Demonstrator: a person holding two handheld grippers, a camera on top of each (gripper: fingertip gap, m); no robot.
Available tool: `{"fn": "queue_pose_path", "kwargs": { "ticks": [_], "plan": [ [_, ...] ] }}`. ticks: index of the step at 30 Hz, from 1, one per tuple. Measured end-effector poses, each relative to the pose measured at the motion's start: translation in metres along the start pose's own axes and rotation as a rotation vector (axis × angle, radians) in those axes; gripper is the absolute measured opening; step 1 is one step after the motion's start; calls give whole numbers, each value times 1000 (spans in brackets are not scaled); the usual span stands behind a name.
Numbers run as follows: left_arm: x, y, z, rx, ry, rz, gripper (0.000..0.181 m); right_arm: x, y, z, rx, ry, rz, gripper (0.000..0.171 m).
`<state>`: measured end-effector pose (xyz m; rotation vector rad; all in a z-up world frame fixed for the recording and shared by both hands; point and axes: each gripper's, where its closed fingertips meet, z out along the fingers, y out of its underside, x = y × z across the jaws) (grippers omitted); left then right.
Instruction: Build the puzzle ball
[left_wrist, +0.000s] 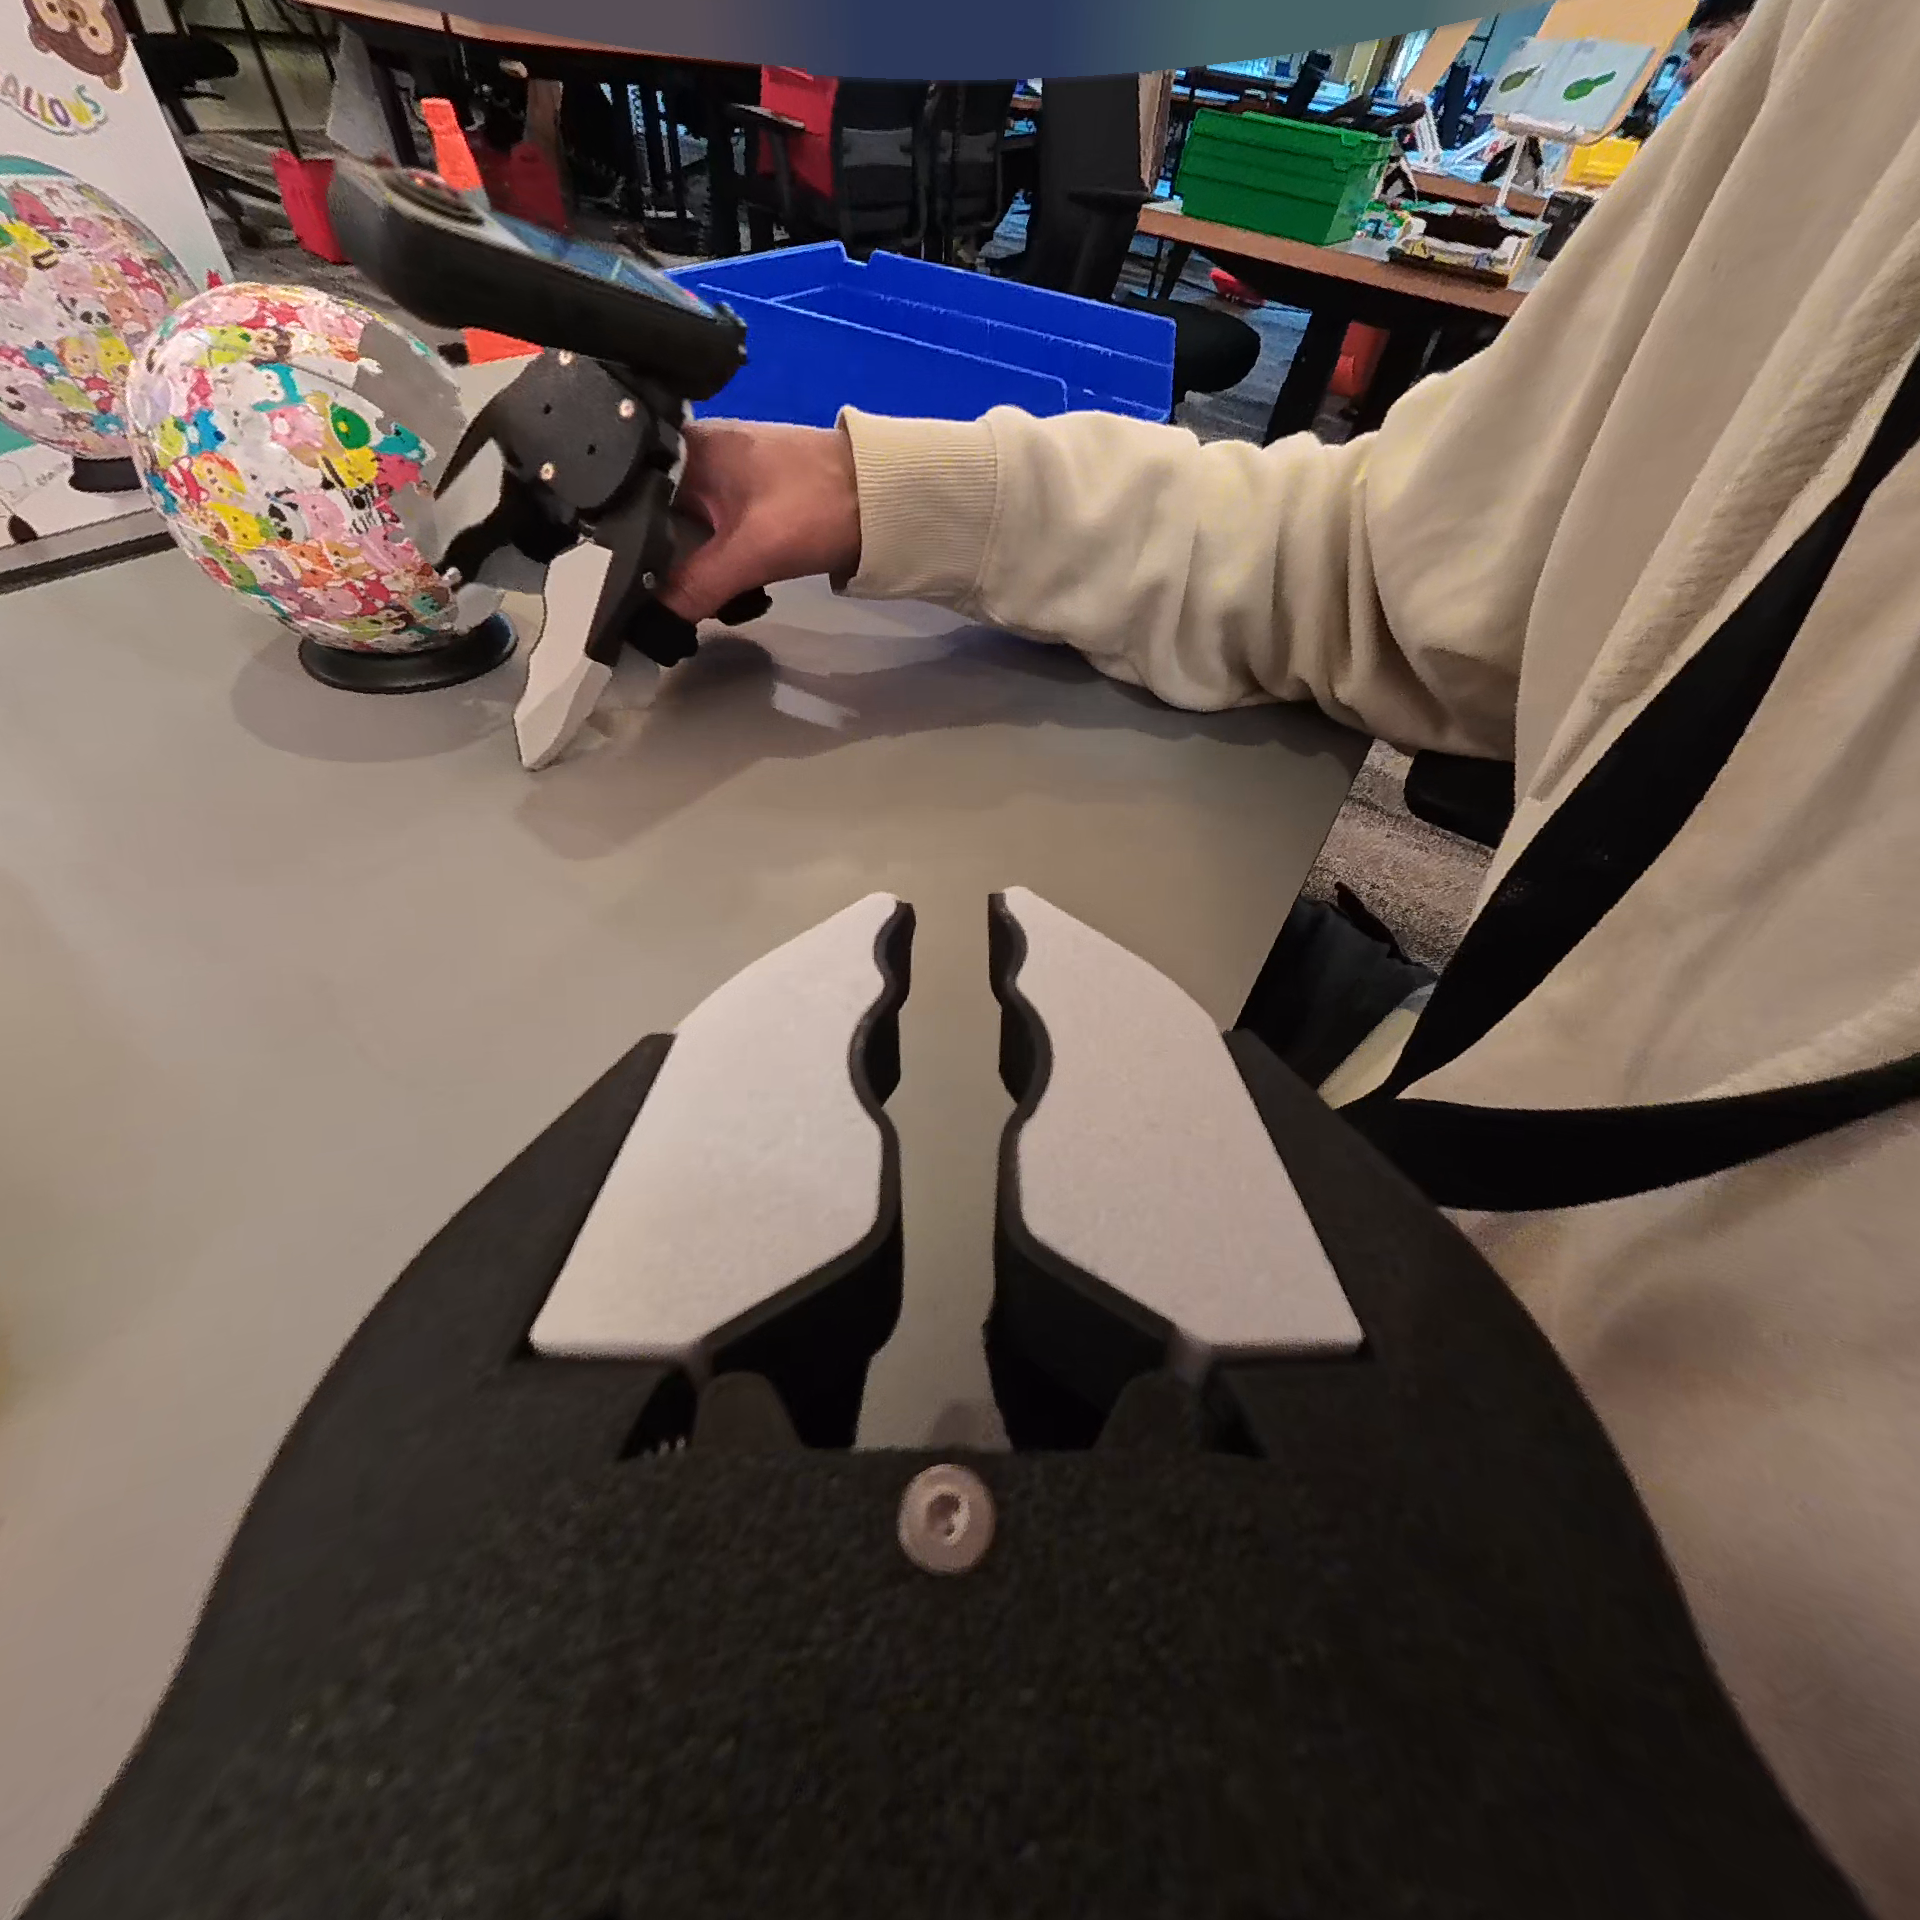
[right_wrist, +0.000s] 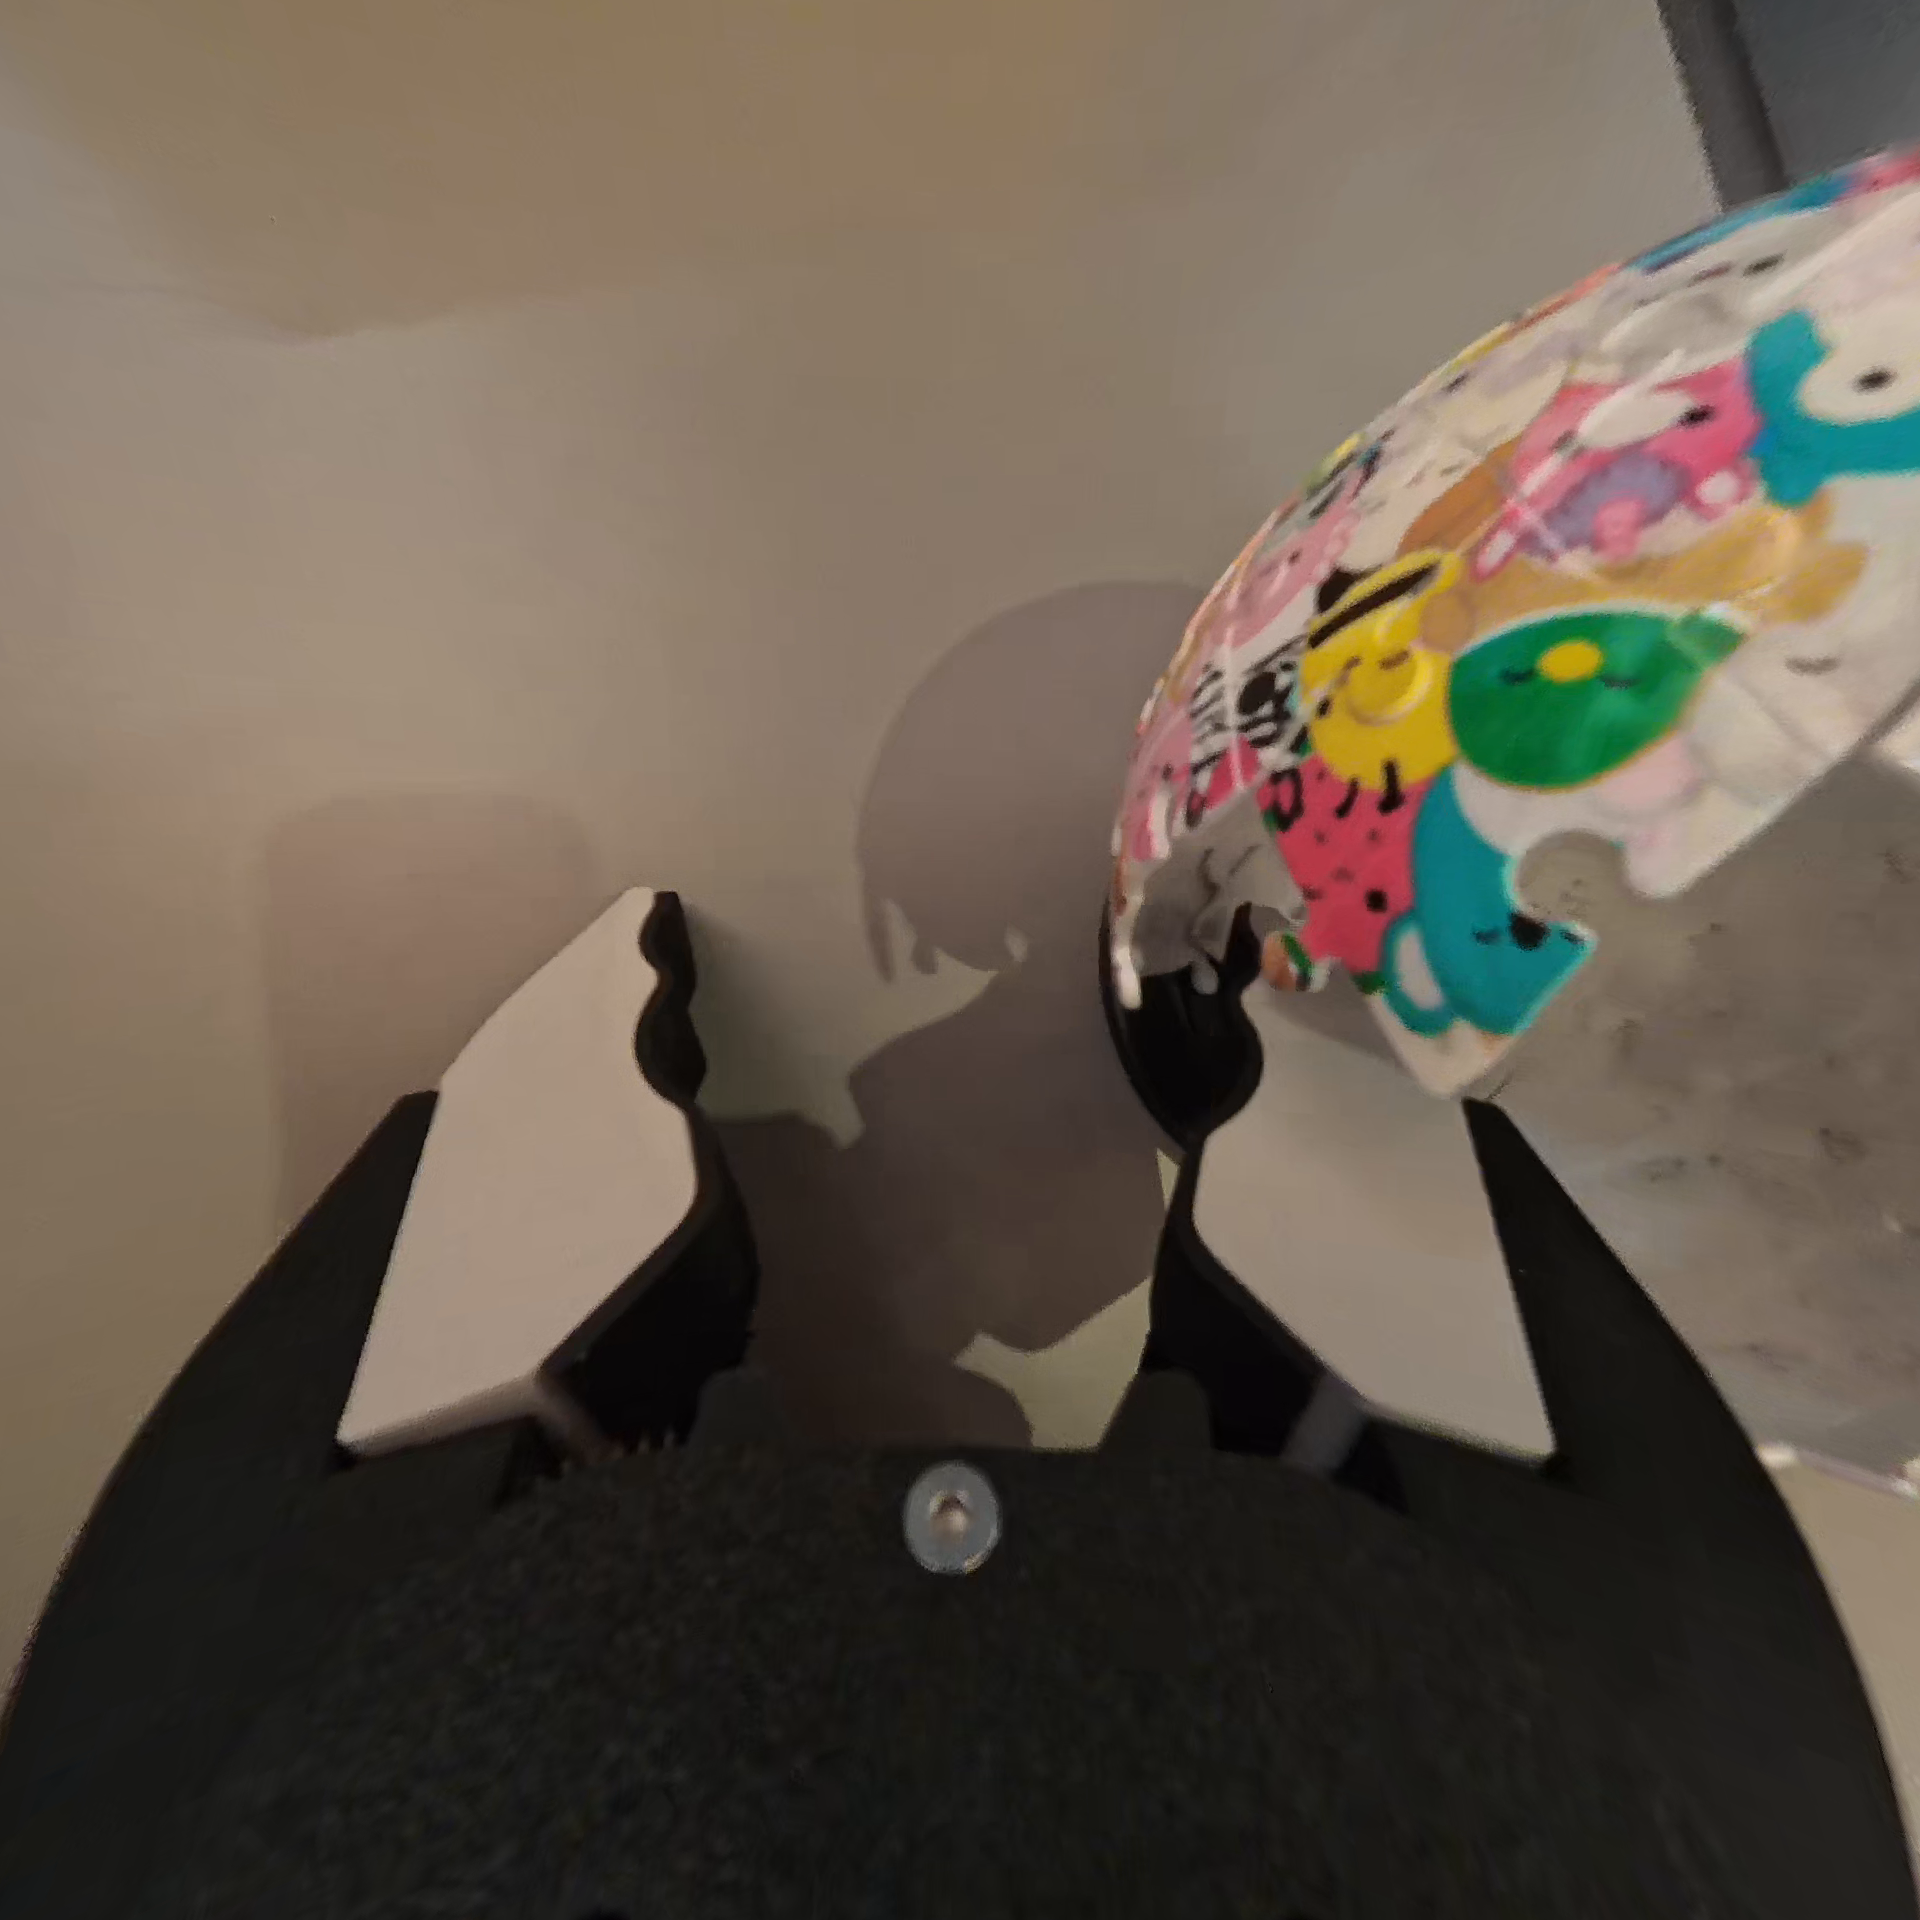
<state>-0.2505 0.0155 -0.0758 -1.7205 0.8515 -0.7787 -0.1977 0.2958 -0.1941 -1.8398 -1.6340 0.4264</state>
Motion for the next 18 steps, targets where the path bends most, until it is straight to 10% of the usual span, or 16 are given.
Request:
{"fn": "queue_pose_path", "kwargs": {
  "ticks": [18],
  "plan": [
    [0,-1,-1,0,-13,18,13,-5,3,-3,-44,-24,-11,100]
  ]
}}
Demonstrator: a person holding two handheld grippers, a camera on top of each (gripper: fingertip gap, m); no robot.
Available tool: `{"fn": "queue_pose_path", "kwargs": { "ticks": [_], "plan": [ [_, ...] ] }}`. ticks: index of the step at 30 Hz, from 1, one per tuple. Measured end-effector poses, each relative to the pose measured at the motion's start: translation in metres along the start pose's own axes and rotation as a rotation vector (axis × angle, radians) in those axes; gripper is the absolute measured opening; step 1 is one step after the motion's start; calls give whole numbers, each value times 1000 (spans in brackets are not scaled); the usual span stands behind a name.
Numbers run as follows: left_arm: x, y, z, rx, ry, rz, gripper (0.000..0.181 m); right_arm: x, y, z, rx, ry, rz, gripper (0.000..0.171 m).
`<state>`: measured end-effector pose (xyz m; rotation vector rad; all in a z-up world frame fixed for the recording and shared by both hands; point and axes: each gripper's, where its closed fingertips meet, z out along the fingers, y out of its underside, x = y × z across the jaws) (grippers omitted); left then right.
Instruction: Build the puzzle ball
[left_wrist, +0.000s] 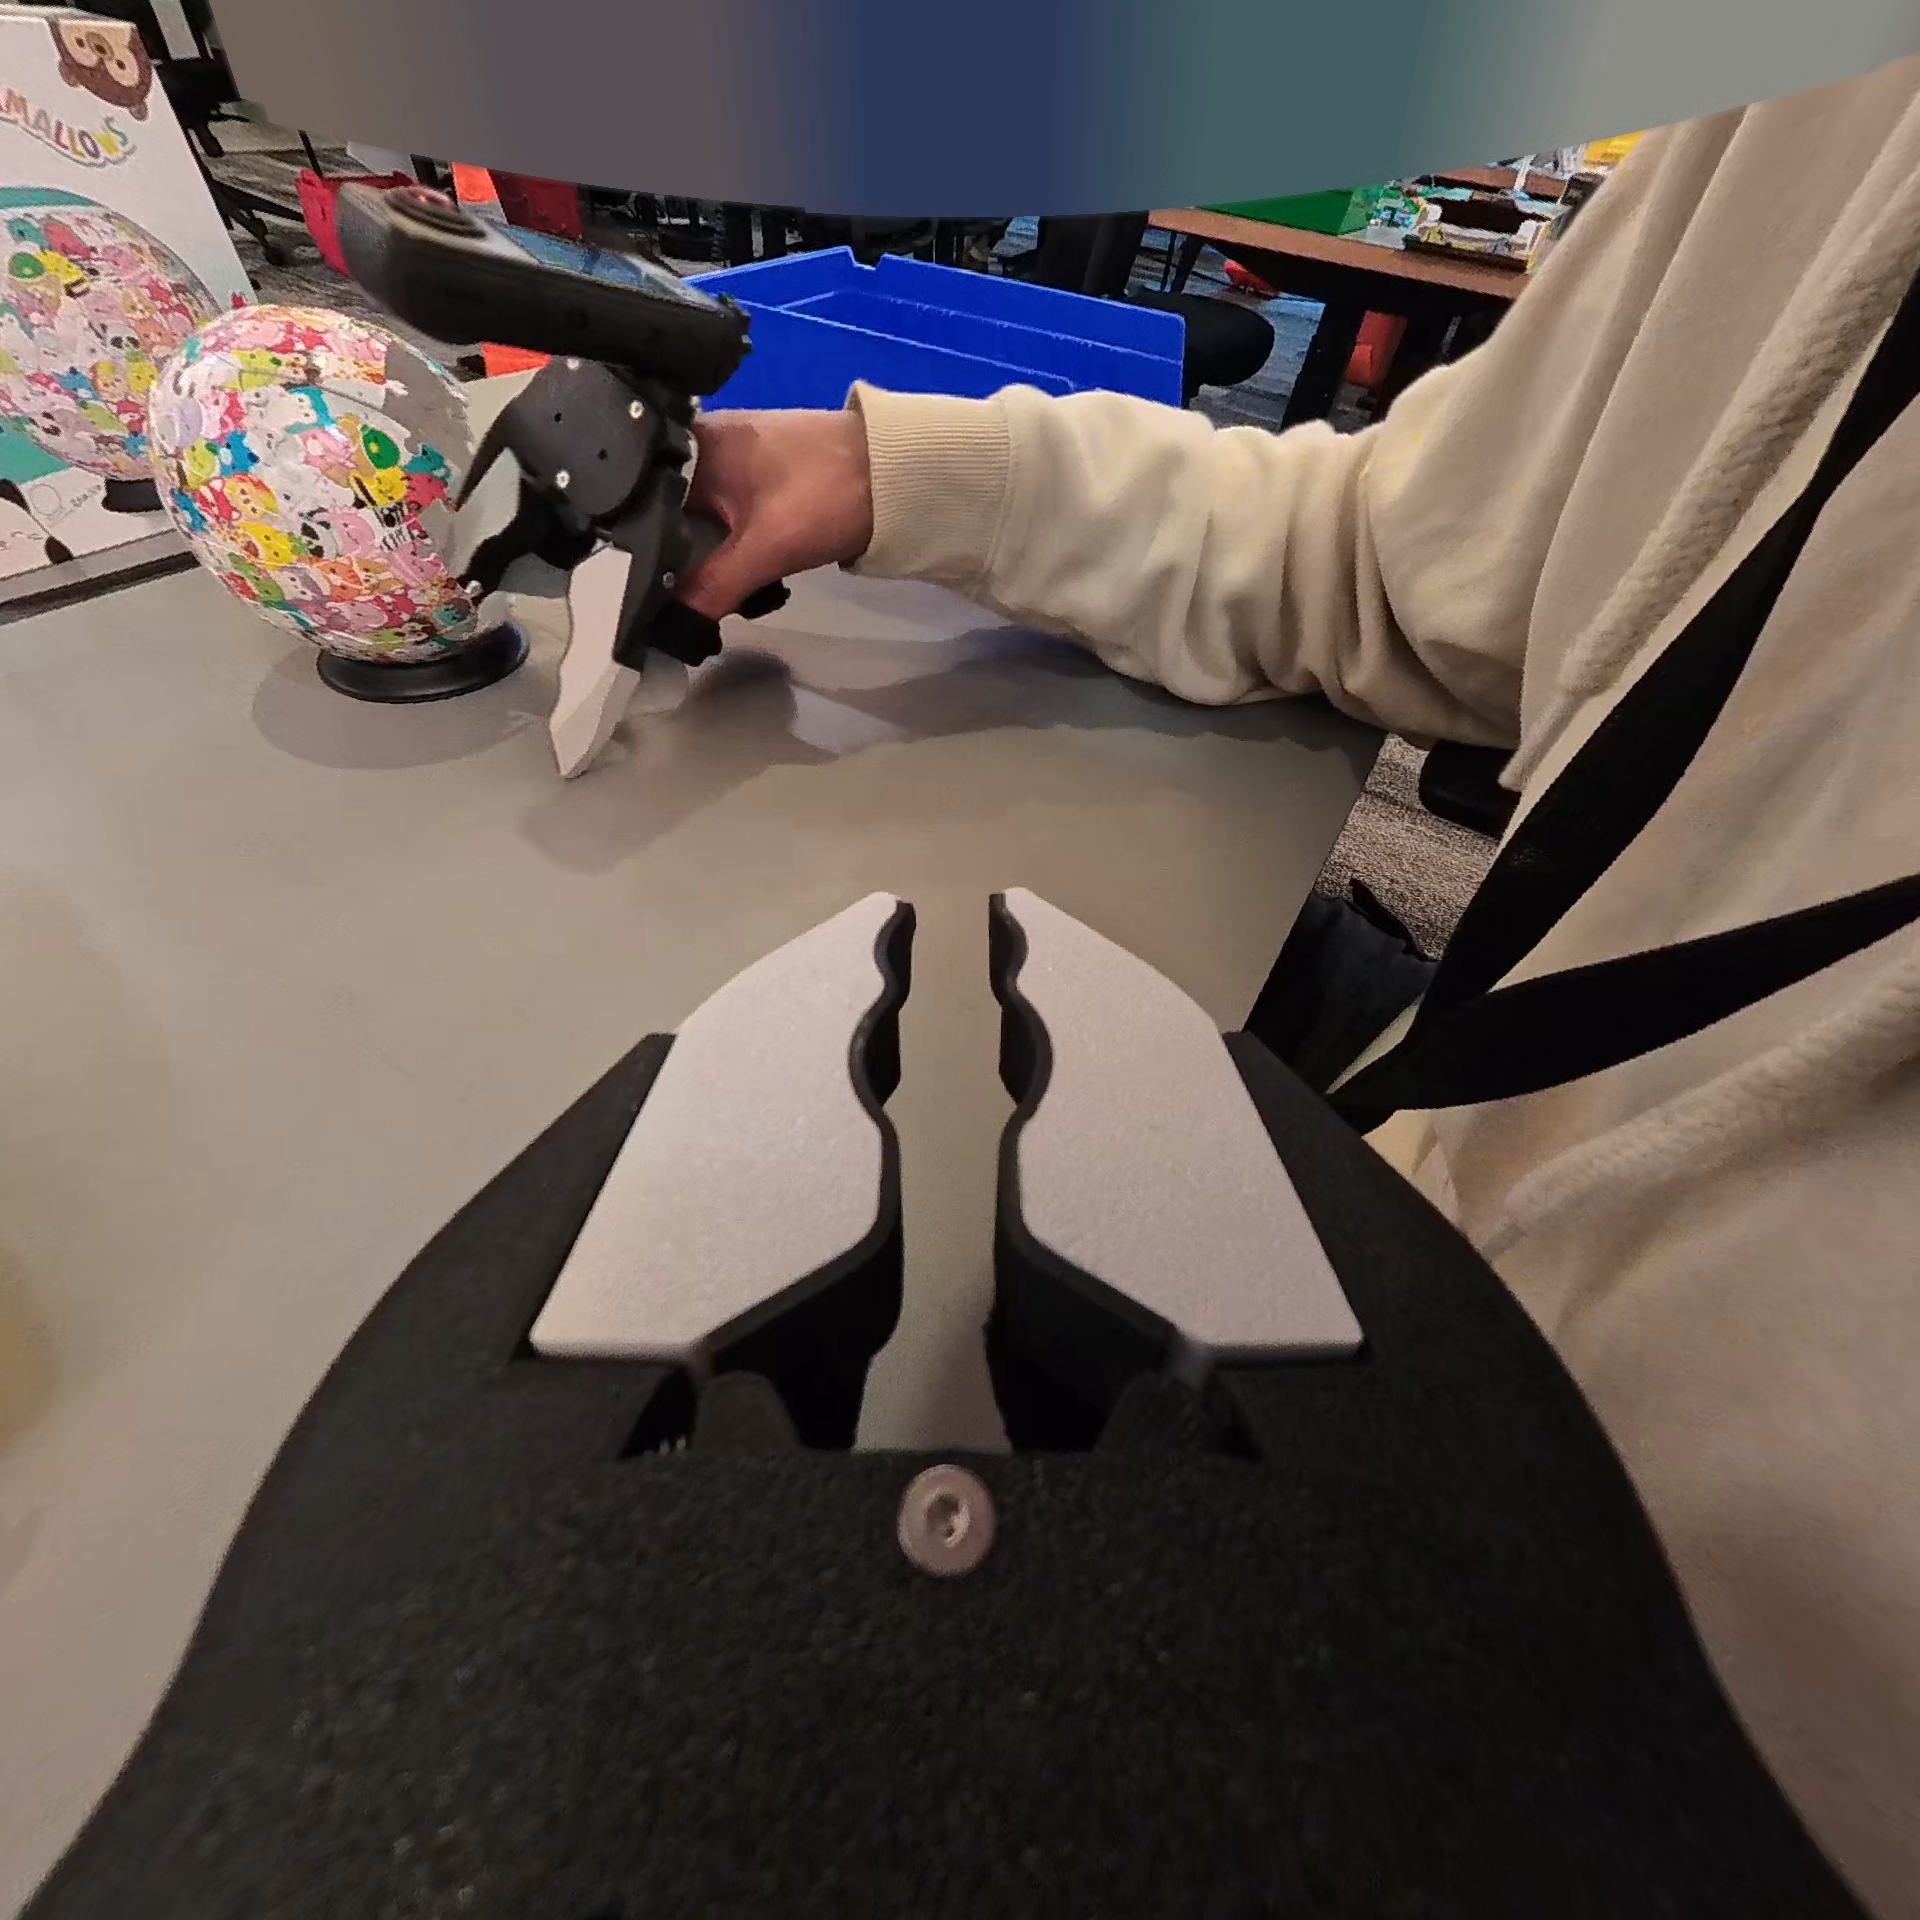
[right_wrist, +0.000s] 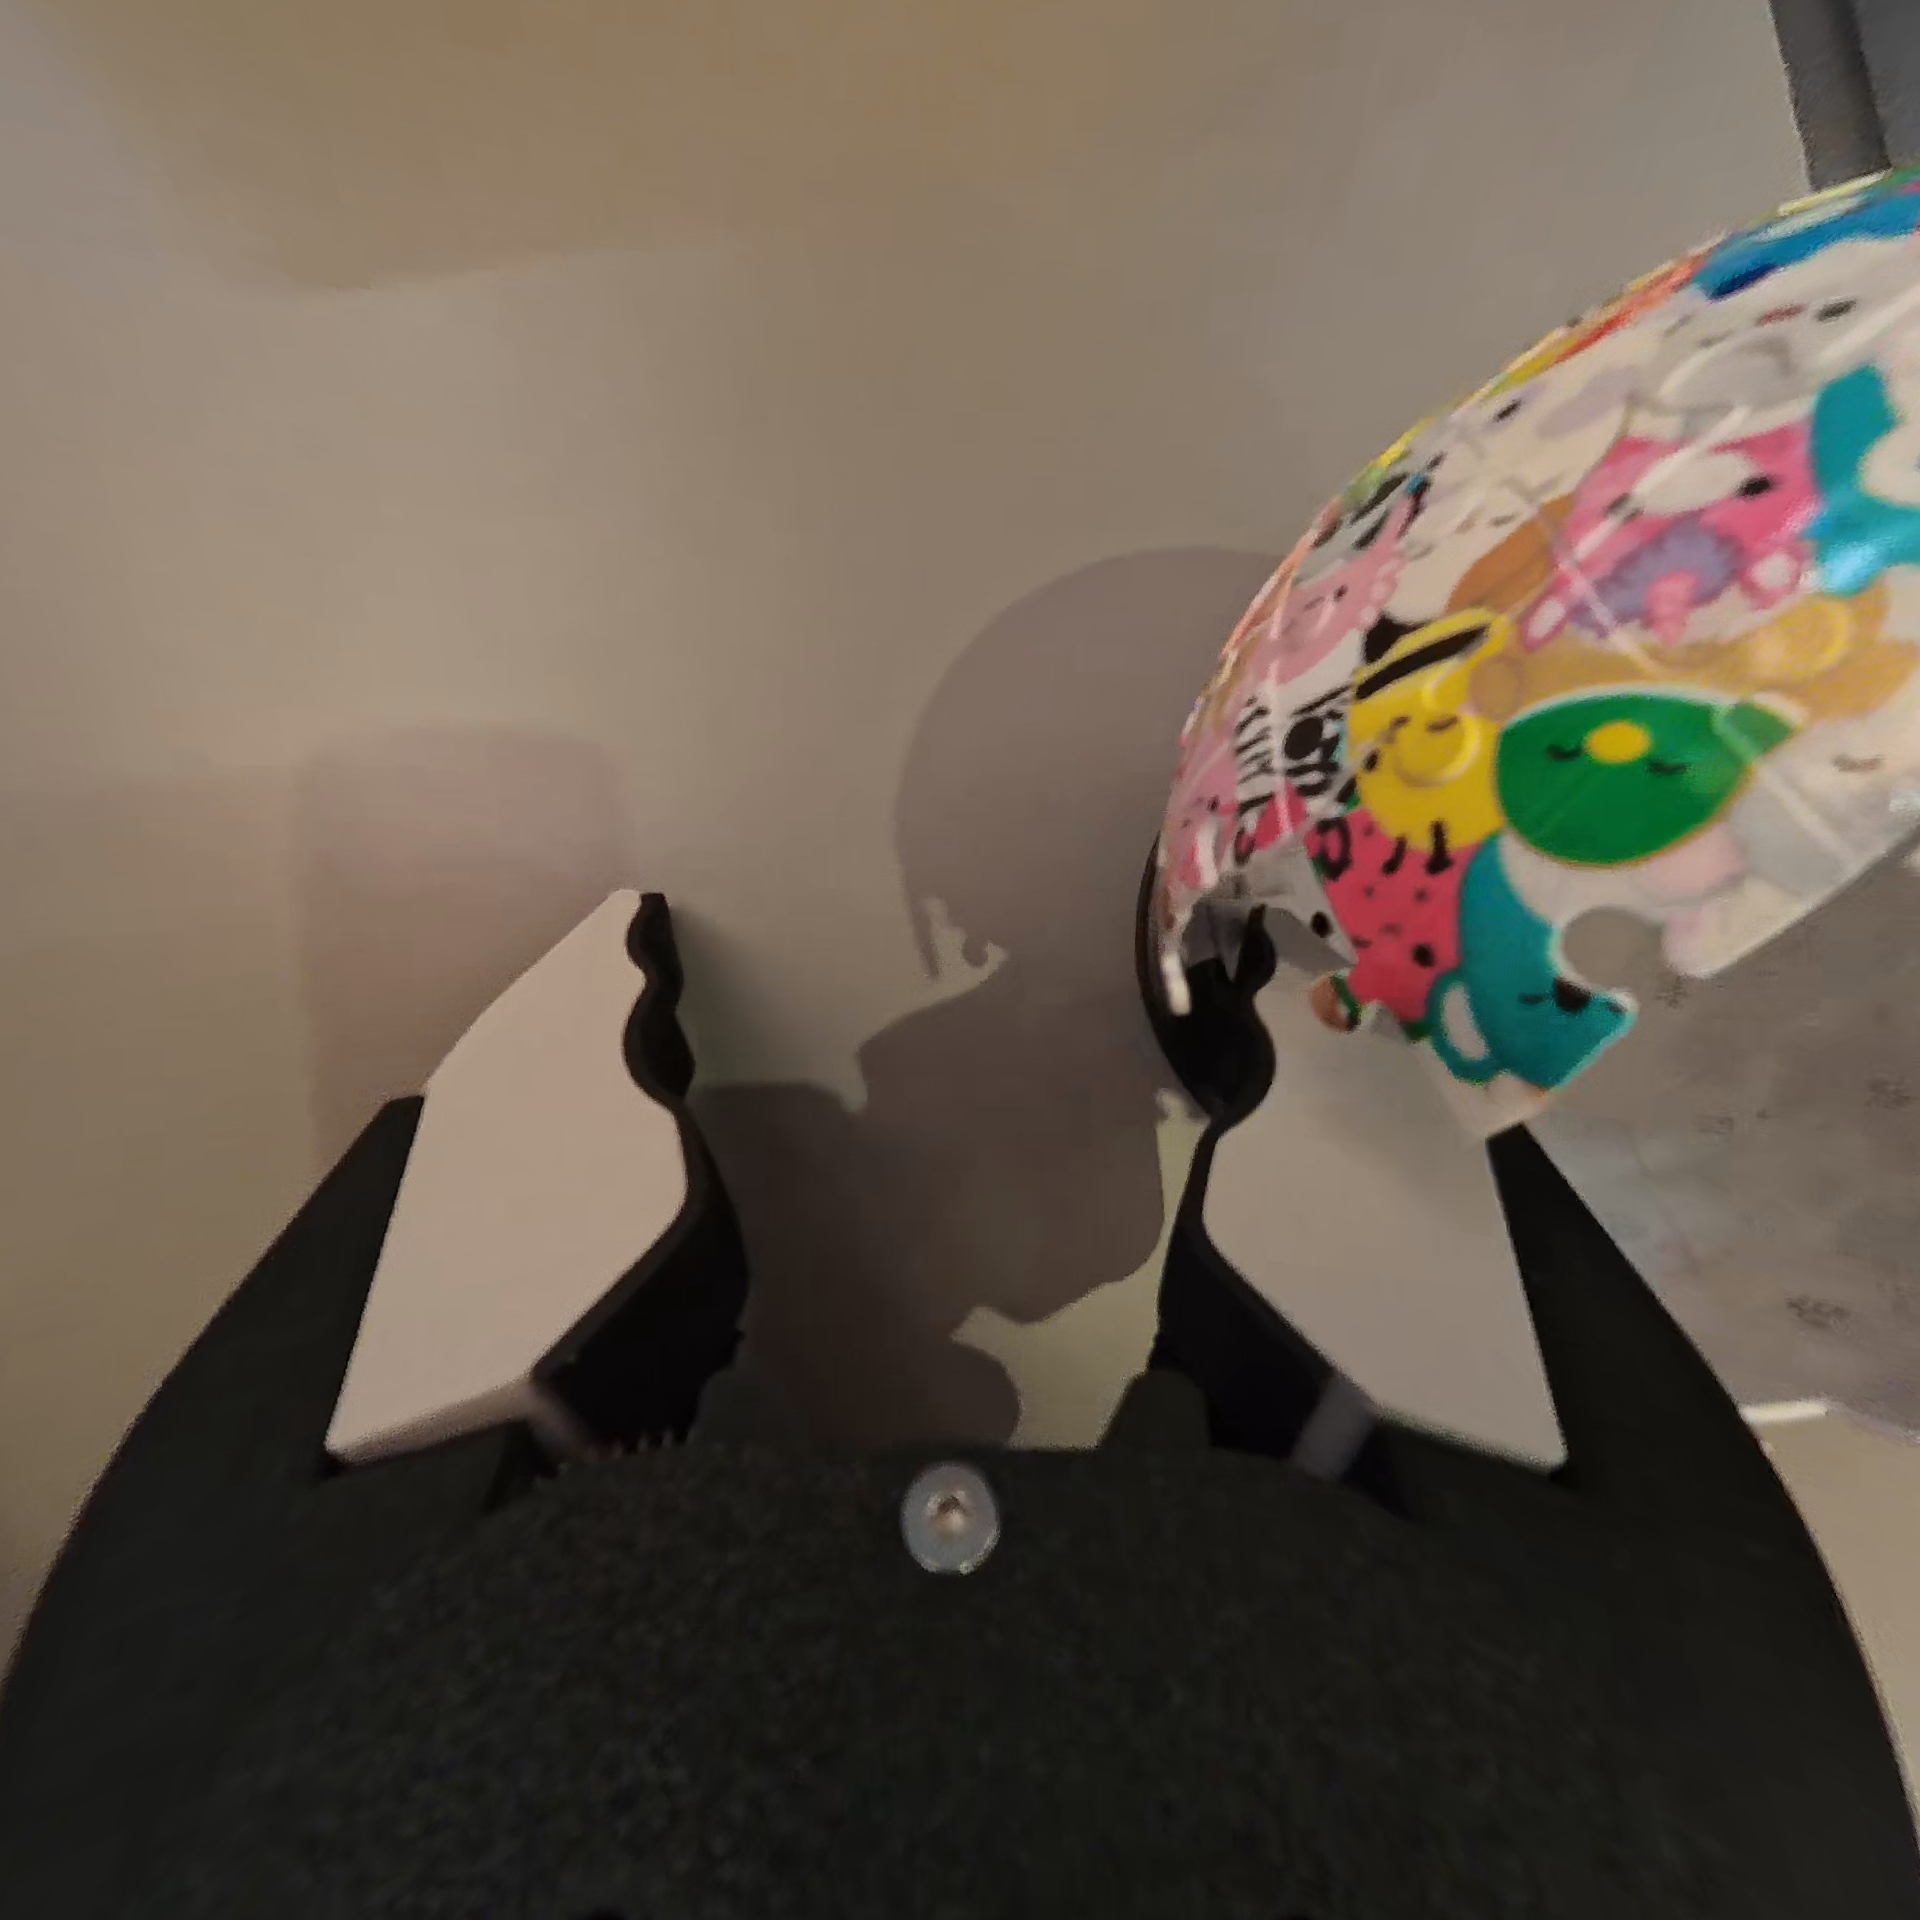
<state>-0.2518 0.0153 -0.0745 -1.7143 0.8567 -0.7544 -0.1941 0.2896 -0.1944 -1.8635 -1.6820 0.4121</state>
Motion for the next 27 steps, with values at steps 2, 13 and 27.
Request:
{"fn": "queue_pose_path", "kwargs": {
  "ticks": [2,13,27],
  "plan": [
    [1,0,0,0,1,3,13,-1,2,-5,0,8,-3,98],
    [6,-2,-1,2,-4,23,13,6,10,-28,35,65,-88,71],
    [4,1,0,3,7,-1,13,12,47,-43,39,51,110,59]
  ]
}}
